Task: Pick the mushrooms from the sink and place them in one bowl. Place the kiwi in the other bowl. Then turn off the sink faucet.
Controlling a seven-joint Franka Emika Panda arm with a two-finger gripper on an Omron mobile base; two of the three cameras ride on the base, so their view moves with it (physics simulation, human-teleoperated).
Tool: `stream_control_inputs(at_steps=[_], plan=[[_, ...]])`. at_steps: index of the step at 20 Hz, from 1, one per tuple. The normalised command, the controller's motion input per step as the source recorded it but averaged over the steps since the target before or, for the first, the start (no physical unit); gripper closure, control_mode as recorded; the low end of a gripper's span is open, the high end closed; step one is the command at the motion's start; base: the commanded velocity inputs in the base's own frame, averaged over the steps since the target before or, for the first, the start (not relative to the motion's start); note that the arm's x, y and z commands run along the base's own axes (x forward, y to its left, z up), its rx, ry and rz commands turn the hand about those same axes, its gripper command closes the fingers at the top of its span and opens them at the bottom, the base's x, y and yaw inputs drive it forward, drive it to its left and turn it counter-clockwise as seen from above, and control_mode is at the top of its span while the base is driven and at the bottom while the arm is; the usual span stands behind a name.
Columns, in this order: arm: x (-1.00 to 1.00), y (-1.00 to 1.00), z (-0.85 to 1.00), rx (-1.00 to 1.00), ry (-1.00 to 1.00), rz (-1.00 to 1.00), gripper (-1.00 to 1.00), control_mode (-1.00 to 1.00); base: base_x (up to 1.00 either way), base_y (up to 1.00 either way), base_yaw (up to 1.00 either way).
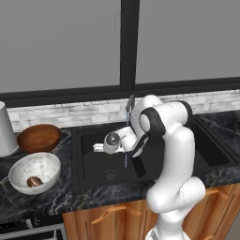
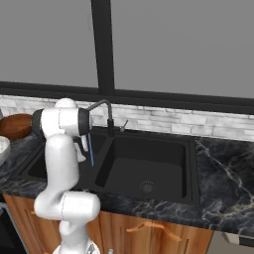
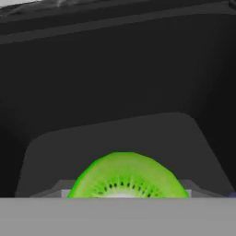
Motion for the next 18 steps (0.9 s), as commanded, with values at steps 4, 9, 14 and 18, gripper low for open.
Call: stream_control_inputs(at_steps=[4, 9, 14, 18], plan=[[-0.33, 0.08, 0.95, 0.06, 0.00, 0.00, 1.00, -1.00, 0.00, 0.00, 0.00], [-0.28, 0.23, 0.95, 0.04, 0.00, 0.01, 1.00, -1.00, 0.00, 0.00, 0.00], [-0.23, 0.30, 0.94, 0.03, 0.00, 0.03, 1.00, -1.00, 0.00, 0.00, 0.00], [-0.24, 0.29, 0.91, 0.01, 0.00, 0.04, 1.00, -1.00, 0.00, 0.00, 0.00]])
